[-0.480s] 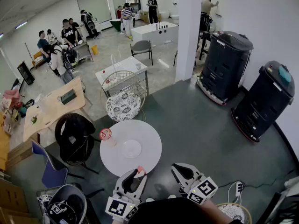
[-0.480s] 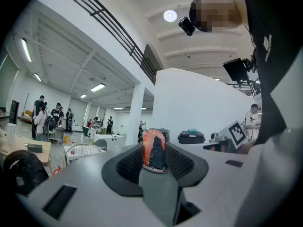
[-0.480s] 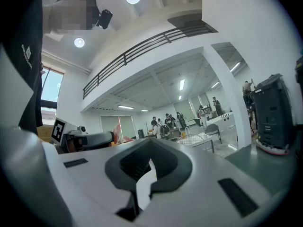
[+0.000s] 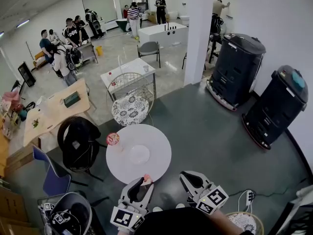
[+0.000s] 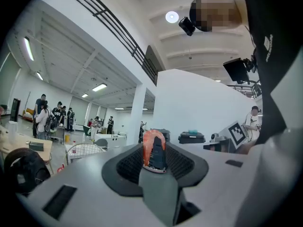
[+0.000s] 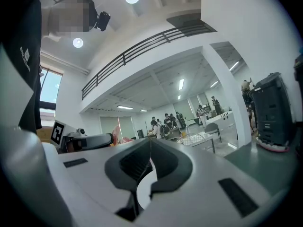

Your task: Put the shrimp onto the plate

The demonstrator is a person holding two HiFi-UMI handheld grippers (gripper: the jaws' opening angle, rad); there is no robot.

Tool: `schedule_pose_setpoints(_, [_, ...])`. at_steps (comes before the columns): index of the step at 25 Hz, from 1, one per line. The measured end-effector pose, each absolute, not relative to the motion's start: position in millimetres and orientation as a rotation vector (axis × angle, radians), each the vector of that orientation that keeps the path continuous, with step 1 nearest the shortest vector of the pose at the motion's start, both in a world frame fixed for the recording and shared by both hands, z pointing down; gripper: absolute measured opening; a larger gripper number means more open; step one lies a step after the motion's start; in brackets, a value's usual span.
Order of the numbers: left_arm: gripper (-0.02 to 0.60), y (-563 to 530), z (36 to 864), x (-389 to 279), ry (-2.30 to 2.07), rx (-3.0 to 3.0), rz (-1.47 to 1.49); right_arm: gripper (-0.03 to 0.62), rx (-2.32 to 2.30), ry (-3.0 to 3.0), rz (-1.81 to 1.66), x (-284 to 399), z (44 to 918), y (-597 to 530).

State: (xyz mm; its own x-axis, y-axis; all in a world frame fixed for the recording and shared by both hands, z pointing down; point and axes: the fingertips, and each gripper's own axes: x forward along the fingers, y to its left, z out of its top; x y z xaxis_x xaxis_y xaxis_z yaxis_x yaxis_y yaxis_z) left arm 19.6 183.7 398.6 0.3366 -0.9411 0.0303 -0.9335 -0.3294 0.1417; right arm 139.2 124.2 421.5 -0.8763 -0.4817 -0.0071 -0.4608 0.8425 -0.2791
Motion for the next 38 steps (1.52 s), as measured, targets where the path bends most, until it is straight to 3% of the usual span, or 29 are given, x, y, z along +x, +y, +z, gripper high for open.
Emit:
schedule_pose_setpoints(19, [0.147,214.3,422.1,-39.0,-1.728,2.420,-0.111,0.017,-0.796,2.944,-0.527,89.1,450.3,150.1])
schedule_pose_setpoints(38, [0.147,136.0,427.7,-44.8,-1.802,2.363,-0.086,0.017,-0.710,2.964,-0.556,76.8,459.2,64.3])
